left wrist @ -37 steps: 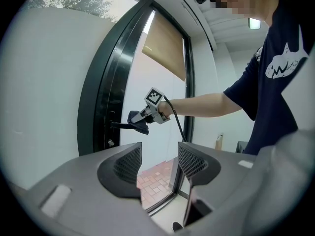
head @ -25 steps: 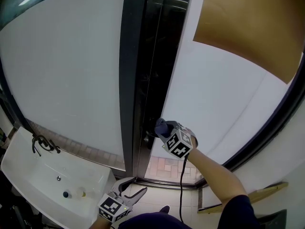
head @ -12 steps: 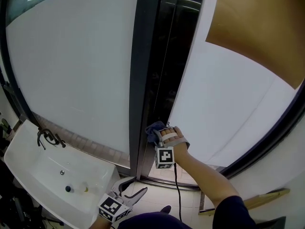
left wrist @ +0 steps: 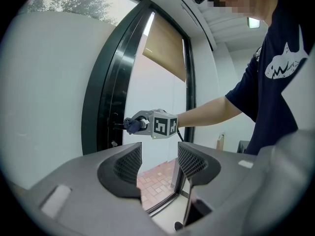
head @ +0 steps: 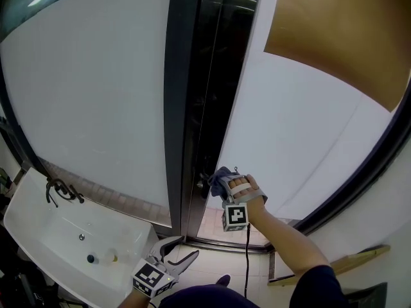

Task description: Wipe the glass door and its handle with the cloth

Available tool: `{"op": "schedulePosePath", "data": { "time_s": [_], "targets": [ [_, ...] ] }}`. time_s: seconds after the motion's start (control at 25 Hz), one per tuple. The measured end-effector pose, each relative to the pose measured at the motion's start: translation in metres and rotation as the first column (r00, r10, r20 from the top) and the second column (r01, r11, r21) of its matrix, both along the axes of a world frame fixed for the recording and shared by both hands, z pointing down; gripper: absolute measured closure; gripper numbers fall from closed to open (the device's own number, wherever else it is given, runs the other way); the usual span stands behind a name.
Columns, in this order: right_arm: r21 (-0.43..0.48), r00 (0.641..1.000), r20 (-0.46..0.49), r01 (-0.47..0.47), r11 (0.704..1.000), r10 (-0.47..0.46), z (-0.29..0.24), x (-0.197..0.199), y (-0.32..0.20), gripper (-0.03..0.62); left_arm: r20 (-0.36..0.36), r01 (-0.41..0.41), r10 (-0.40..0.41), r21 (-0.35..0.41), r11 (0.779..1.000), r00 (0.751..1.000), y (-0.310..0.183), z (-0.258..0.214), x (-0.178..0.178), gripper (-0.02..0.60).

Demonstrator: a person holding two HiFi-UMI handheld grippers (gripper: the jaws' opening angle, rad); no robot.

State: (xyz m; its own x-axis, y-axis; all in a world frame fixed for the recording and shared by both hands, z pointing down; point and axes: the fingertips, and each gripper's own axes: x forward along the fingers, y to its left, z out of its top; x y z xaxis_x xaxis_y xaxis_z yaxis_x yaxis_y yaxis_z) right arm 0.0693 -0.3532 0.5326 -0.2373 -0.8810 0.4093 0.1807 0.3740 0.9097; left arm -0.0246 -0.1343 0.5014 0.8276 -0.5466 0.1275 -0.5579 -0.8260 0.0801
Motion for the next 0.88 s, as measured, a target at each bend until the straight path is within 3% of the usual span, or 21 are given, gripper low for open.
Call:
{"op": "schedulePosePath", "data": {
  "time_s": [0.28, 0.4, 0.56, 0.76, 0.88],
  "targets": [
    [0.007, 0.996, 0.019, -0.086, 0.996, 0.086, 0.006, 0.044, 0.0, 0.437, 0.006, -0.014, 0.014, 0.003, 1.0, 1.0, 0.001, 0.0, 0.004, 0.357],
    [-0.074, 0.964, 0.194, -0.169, 0.983, 0.181, 0.007, 0.059, 0.005, 0.437, 0.004, -0.009, 0.009, -0.007, 1.0, 1.0, 0.001, 0.0, 0.001, 0.357],
    [-0.324, 0.809, 0.481, -0.195, 0.926, 0.339, 0.028, 0.066, 0.025, 0.437, 0.008, 0.015, -0.015, -0.008, 1.0, 1.0, -0.001, 0.003, -0.006, 0.357],
    [-0.459, 0.688, 0.593, -0.138, 0.878, 0.419, 0.058, 0.049, 0.022, 0.437, 0.008, 0.03, -0.029, -0.012, 0.999, 1.0, -0.002, 0.005, -0.006, 0.357],
    [-0.534, 0.56, 0.682, -0.059, 0.844, 0.47, 0.055, 0.024, 0.007, 0.437, 0.009, 0.039, -0.039, -0.021, 0.999, 0.999, -0.005, 0.005, -0.004, 0.357]
  ]
}}
